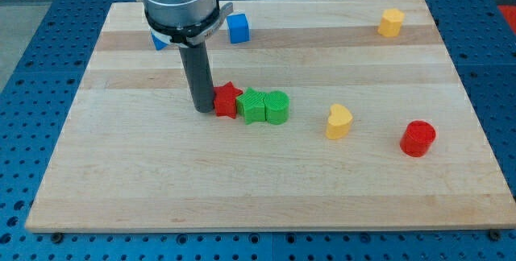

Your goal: Point your arm to the bottom side of the yellow heart

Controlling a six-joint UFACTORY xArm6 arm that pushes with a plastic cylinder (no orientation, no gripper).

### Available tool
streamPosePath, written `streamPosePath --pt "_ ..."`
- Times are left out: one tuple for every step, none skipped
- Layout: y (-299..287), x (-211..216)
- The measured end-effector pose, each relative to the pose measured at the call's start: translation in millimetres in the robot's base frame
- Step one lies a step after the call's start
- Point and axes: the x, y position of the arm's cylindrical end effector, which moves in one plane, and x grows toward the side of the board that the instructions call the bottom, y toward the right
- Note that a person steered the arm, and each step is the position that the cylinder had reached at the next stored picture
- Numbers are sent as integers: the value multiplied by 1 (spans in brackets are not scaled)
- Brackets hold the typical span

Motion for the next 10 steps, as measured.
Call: streamPosePath --pt "0 -42" --pt "10 -53" --pt "52 -49" --pt "131 -47" --pt "210 -47" --pt "253 -47" --pt "255 -37" --pt "260 26" --pt "260 32" --pt "260 39"
